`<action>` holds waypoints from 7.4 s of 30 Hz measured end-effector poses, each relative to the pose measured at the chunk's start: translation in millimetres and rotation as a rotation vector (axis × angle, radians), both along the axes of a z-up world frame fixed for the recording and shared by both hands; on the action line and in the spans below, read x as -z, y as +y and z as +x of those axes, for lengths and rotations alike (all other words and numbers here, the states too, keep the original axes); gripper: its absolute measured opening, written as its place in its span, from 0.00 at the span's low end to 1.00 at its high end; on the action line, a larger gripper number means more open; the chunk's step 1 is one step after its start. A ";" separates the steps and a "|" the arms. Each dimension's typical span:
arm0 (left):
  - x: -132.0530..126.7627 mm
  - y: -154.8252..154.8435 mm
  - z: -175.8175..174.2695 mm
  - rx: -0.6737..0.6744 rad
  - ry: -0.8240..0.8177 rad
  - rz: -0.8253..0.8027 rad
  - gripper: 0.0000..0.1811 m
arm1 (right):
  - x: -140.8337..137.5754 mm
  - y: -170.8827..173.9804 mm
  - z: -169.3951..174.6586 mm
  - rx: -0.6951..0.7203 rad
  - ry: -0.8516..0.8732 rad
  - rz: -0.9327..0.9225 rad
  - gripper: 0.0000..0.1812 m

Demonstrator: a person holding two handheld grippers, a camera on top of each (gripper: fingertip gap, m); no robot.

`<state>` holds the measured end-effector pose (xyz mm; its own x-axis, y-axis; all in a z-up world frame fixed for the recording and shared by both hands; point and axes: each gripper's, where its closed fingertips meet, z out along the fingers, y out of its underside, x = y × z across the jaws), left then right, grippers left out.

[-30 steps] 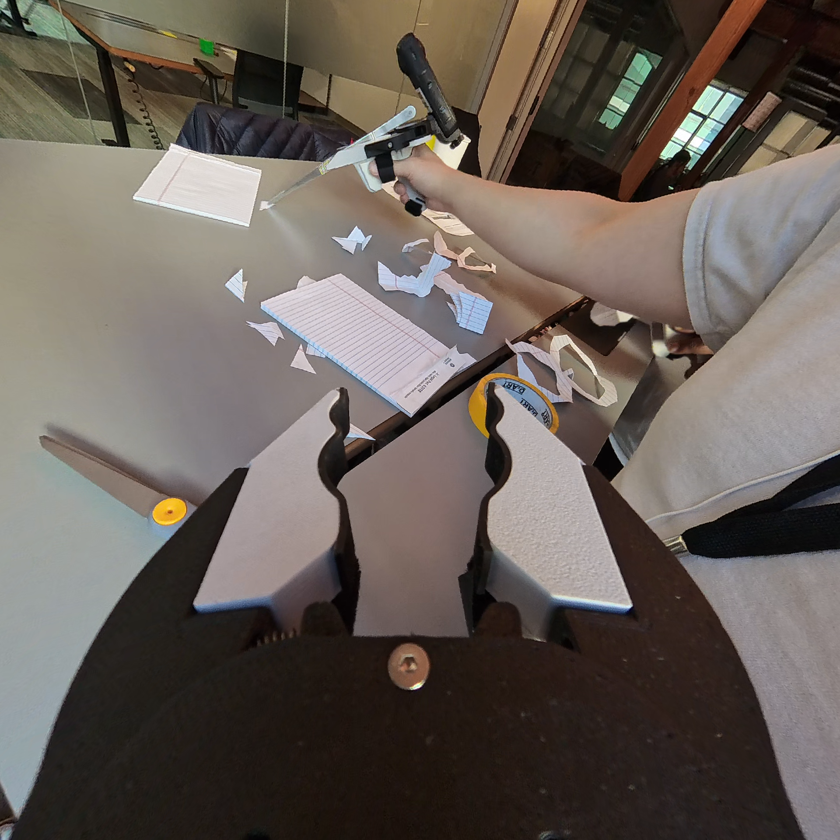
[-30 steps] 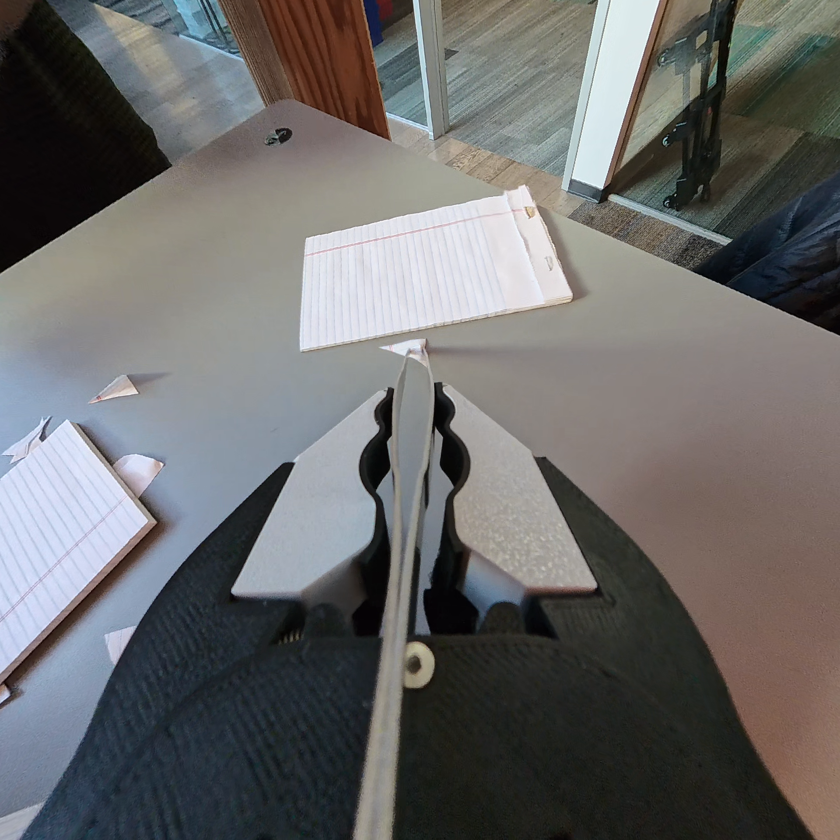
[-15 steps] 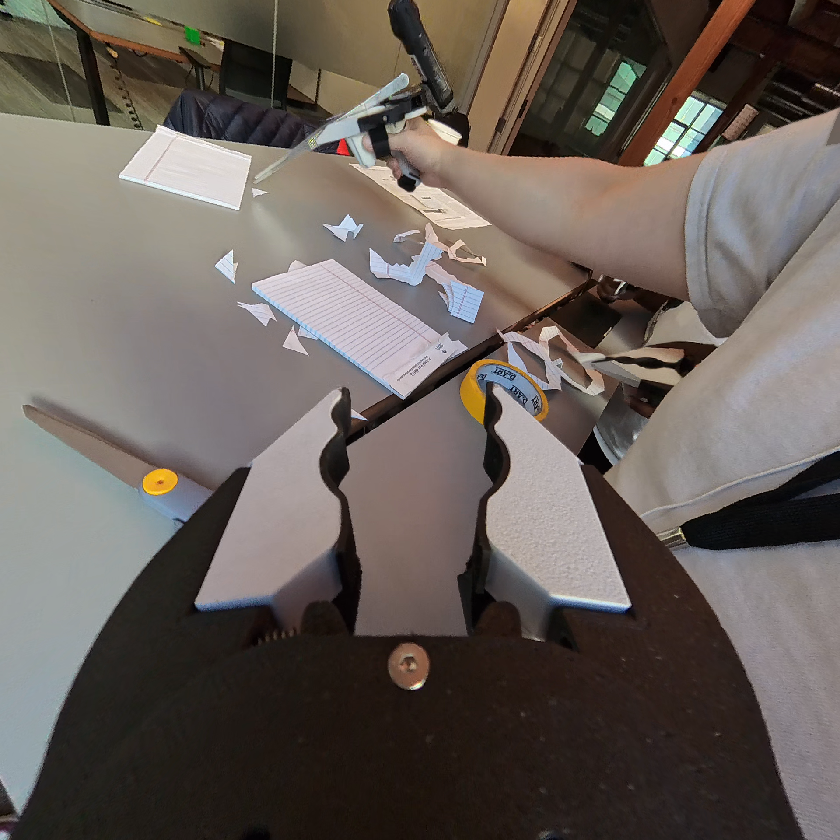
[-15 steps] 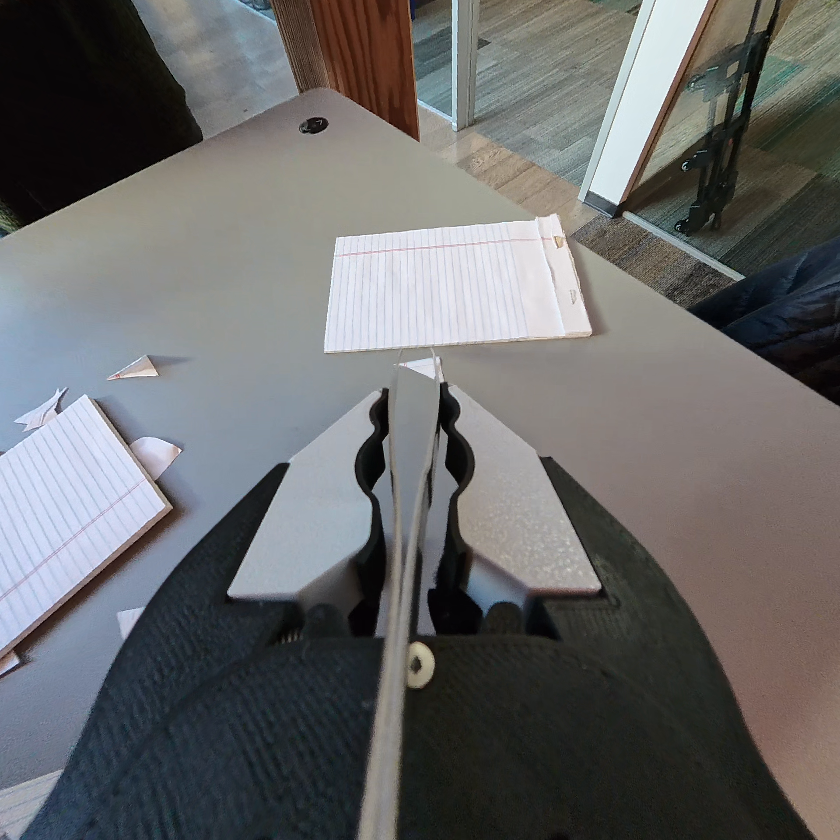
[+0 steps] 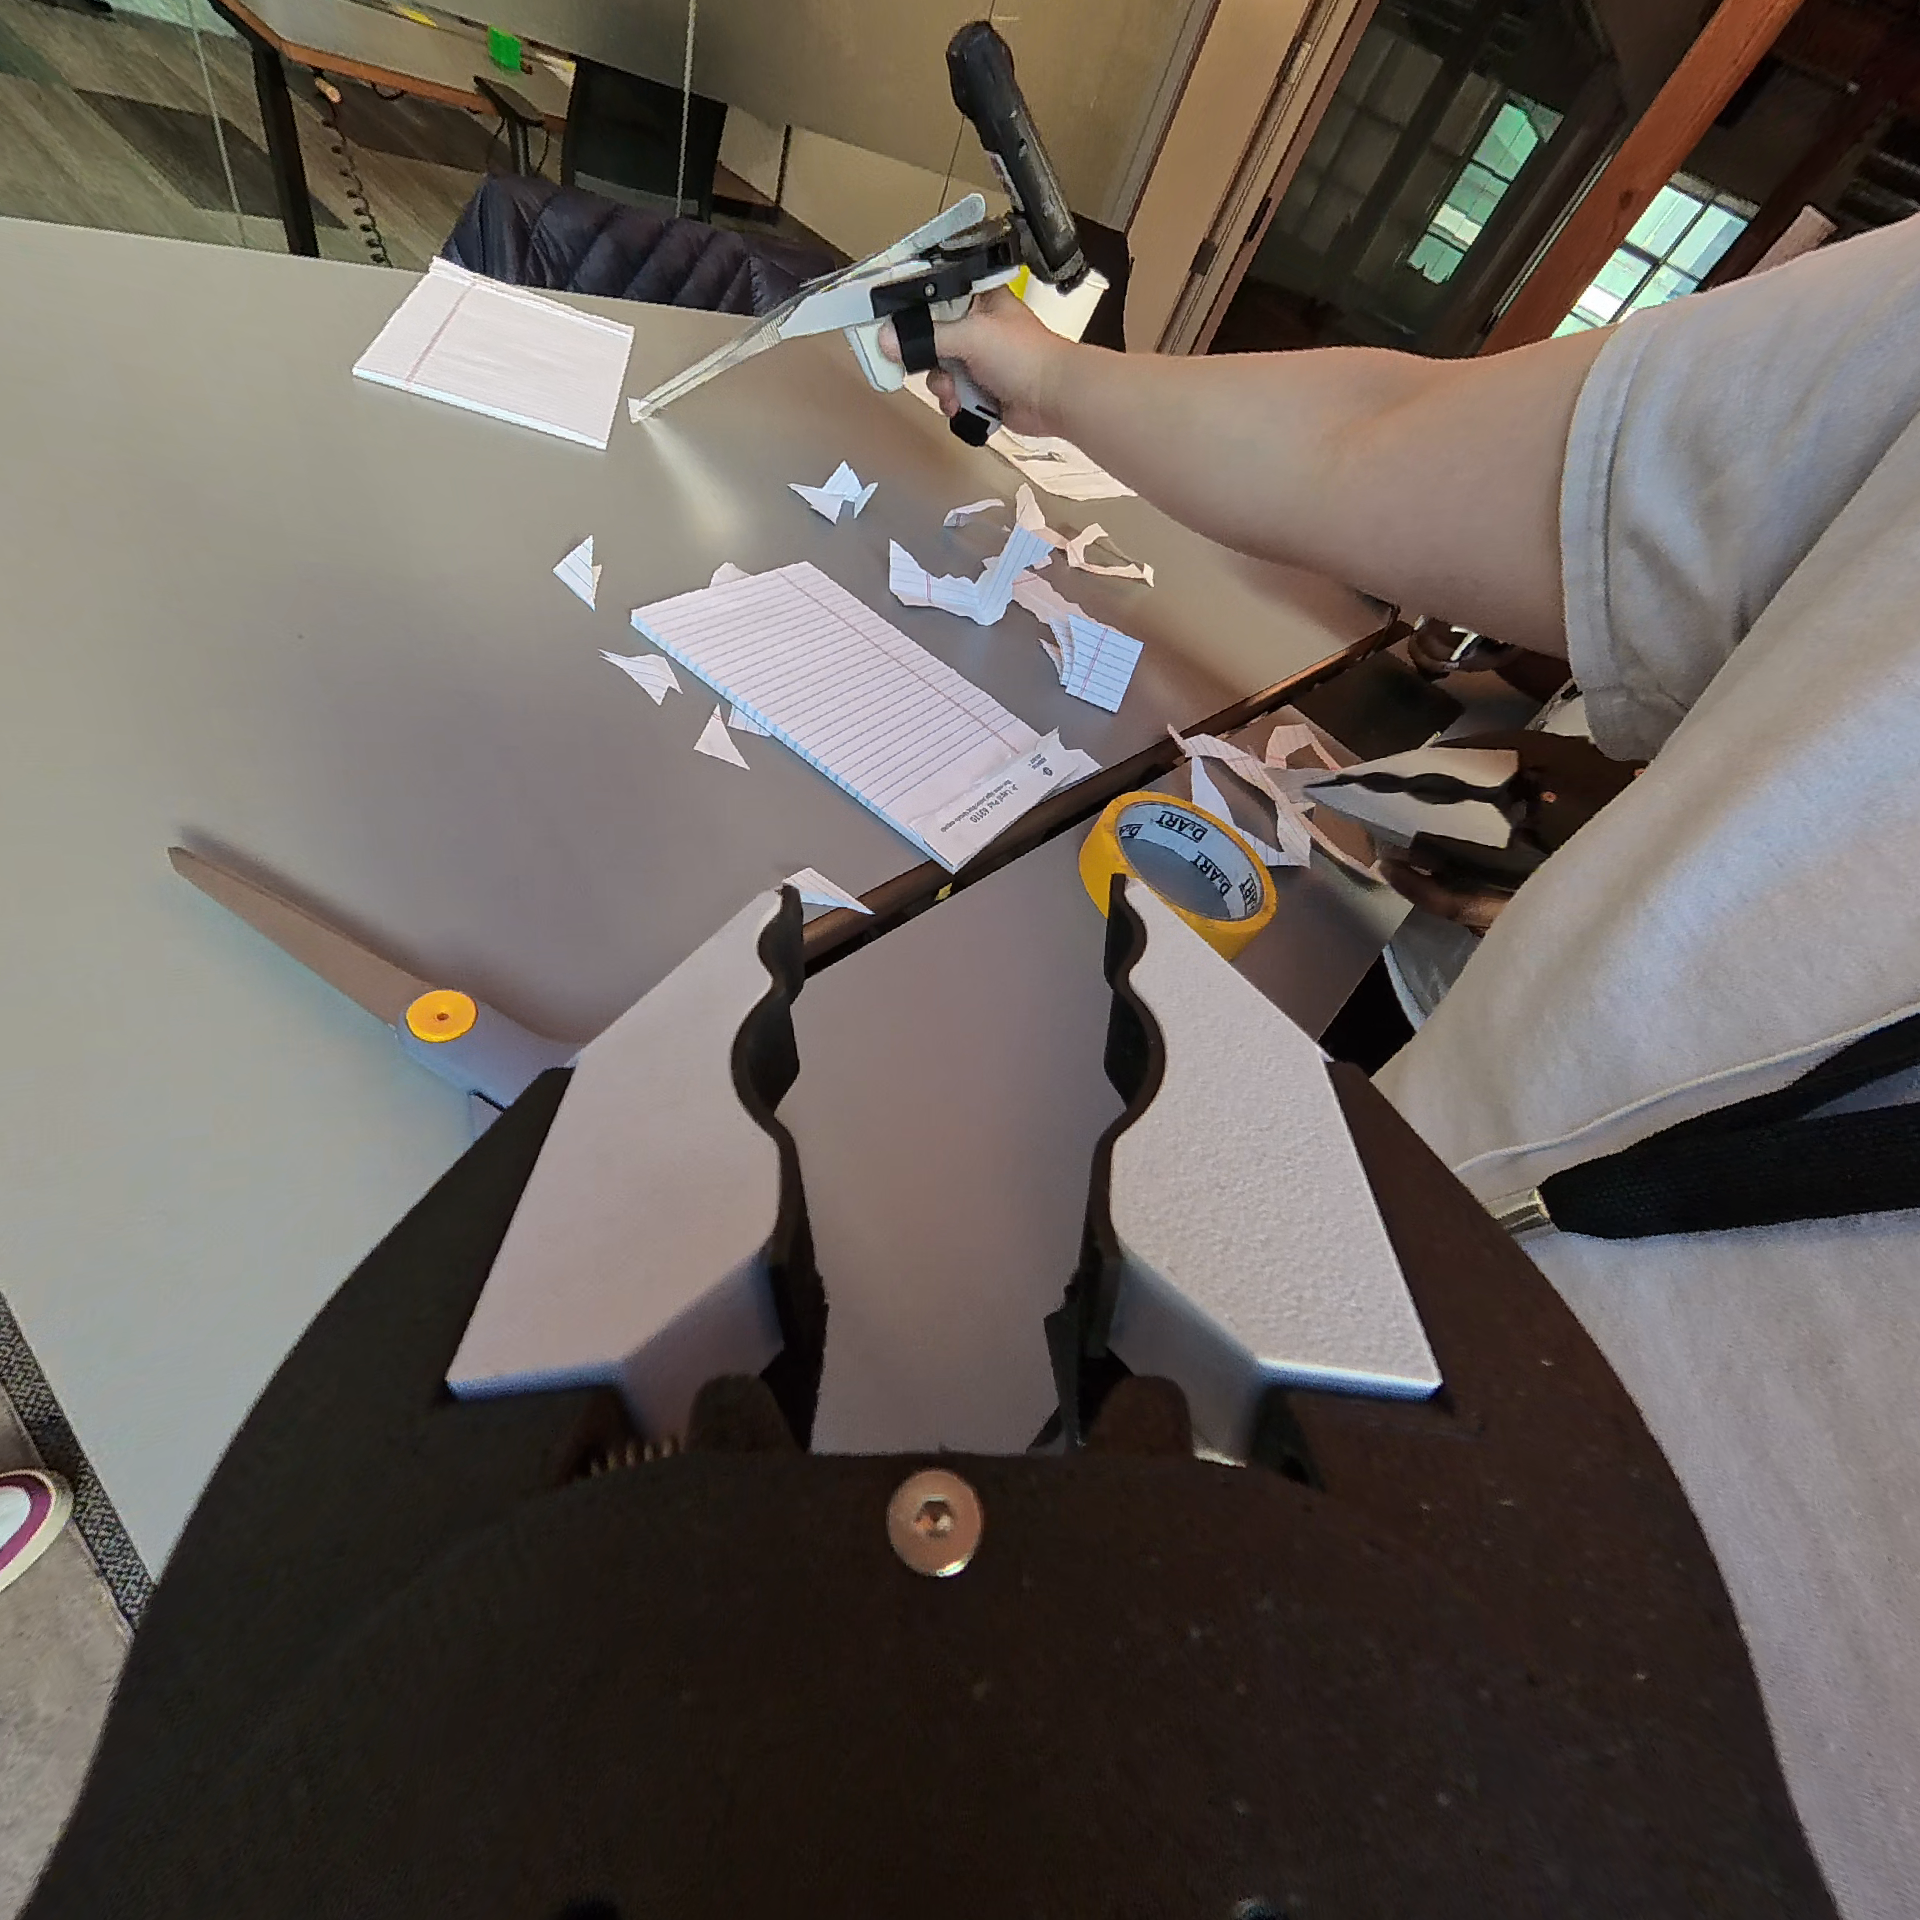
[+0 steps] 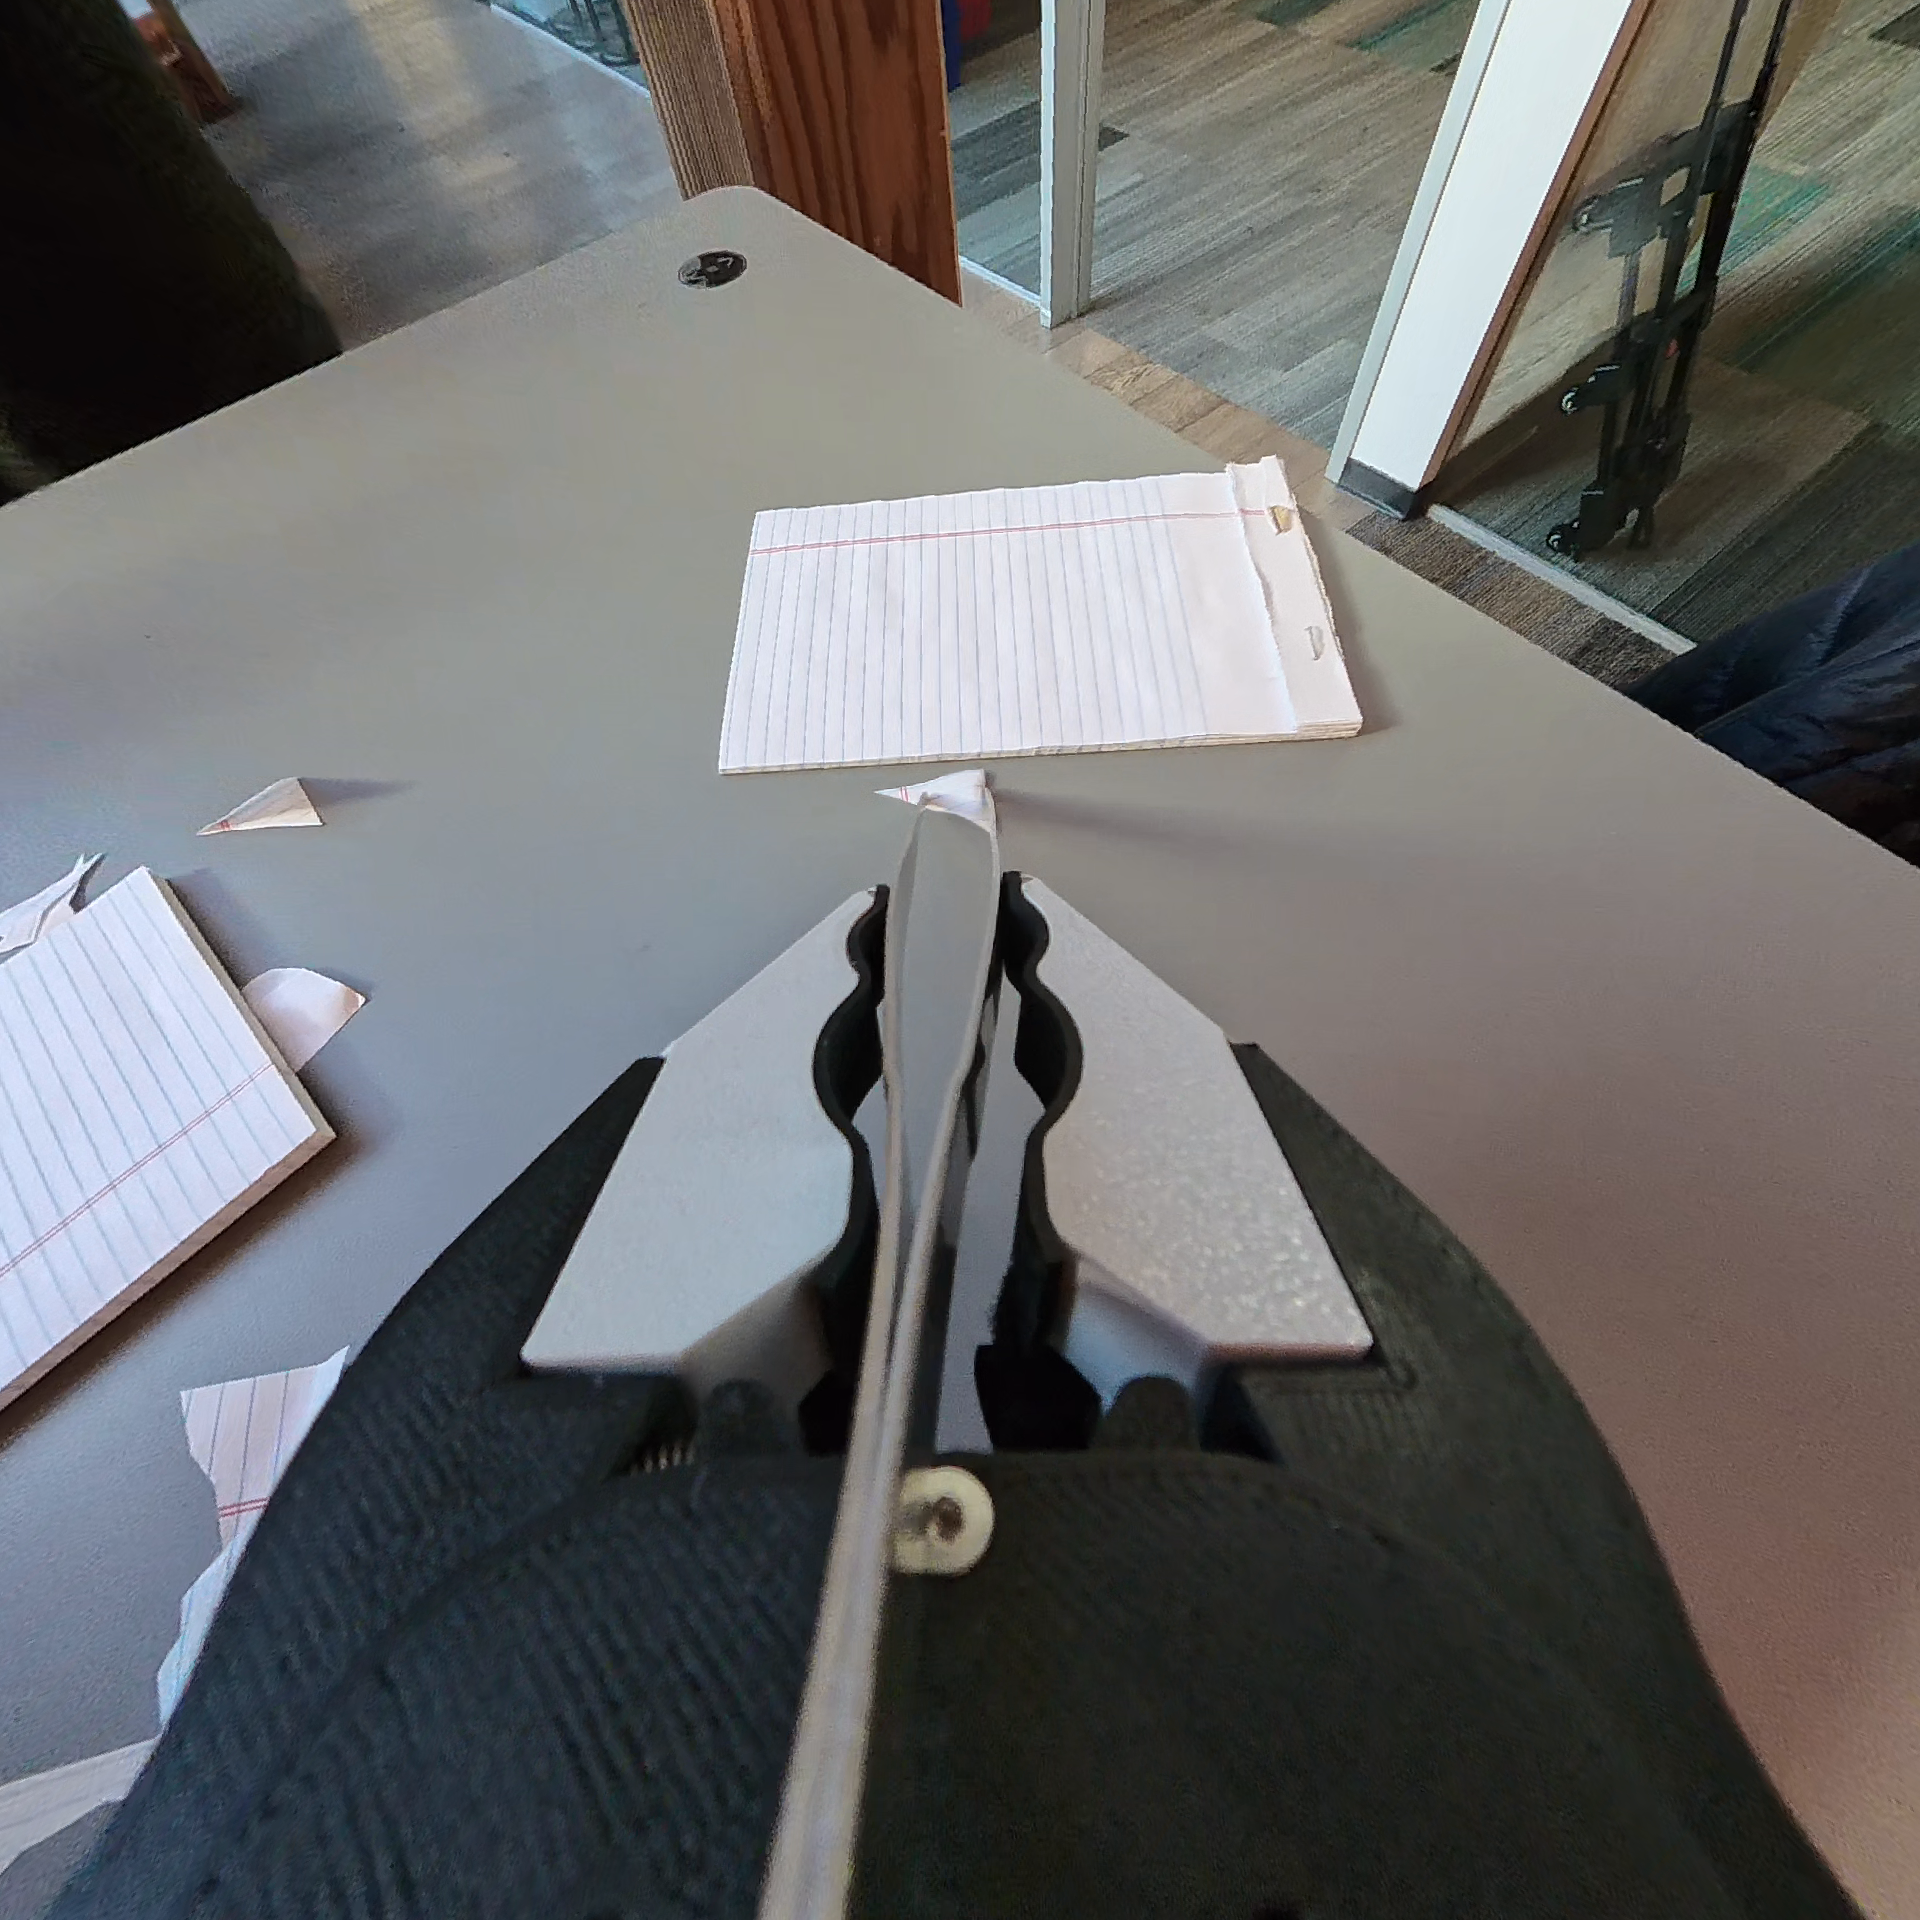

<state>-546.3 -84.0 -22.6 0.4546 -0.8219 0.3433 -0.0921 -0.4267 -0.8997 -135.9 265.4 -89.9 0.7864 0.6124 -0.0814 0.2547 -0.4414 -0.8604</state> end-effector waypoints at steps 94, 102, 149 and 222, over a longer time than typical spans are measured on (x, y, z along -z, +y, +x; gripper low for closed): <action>-5.4 6.2 -17.2 0.030 -0.076 0.032 0.31 | -34.3 -117.5 -206.6 -0.555 -0.482 0.312 0.11; -1.5 9.1 -21.0 0.011 -0.080 0.013 0.31 | -14.1 -112.4 -211.5 -0.524 -0.556 0.338 0.10; 6.5 21.2 -14.4 0.038 -0.093 -0.017 0.30 | -75.0 -106.4 -164.5 -0.278 -0.446 0.358 0.06; -1.7 19.9 -3.6 0.095 -0.138 -0.013 0.31 | -138.4 -82.5 -164.8 -0.105 -0.255 0.421 0.10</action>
<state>-549.9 -64.0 -21.0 0.3227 -0.8540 0.4081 -0.0081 -0.4337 -0.9010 -300.7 183.0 48.5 0.6815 0.6276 0.3764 0.5046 -0.0303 -0.8628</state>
